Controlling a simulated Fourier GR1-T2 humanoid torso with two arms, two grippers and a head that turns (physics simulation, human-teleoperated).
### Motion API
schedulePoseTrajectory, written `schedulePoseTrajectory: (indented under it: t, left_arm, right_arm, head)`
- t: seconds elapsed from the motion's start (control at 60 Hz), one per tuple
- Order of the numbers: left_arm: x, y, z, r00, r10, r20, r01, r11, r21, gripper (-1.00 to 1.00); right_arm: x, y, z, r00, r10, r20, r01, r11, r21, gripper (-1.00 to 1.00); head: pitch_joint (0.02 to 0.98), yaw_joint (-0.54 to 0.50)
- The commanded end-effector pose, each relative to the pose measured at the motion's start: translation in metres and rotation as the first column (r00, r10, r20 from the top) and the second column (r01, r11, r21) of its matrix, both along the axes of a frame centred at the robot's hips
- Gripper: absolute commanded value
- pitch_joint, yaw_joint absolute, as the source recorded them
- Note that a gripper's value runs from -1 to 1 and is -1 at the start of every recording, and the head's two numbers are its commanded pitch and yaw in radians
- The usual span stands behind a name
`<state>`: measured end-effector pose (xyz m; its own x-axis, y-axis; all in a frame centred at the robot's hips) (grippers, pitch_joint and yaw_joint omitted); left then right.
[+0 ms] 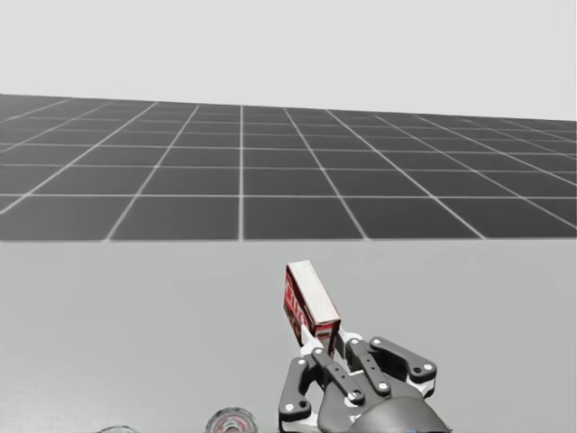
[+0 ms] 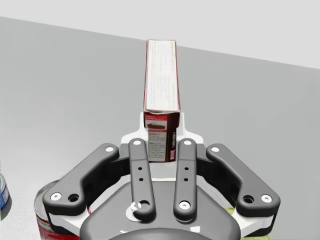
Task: Grasp the pudding box and hold it up.
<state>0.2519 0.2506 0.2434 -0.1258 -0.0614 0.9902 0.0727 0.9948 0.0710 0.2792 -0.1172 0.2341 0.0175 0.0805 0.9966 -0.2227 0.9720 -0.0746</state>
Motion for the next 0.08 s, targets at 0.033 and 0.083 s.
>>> schedulePoseTrajectory:
  t: [0.033,0.083]
  left_arm:
    - [0.000,0.001,0.000,1.000,0.002,0.000,-0.002,1.000,-0.001,-1.00]
    - [0.000,0.001,0.000,1.000,0.003,0.000,-0.003,1.000,0.000,-1.00]
  right_arm:
    - [0.004,-0.010,0.061,0.986,-0.073,0.148,0.069,0.997,0.033,1.00]
    - [0.001,-0.013,0.076,0.979,-0.080,0.186,0.074,0.996,0.039,1.00]
  head:
    - [0.394,-0.11]
    - [0.392,-0.11]
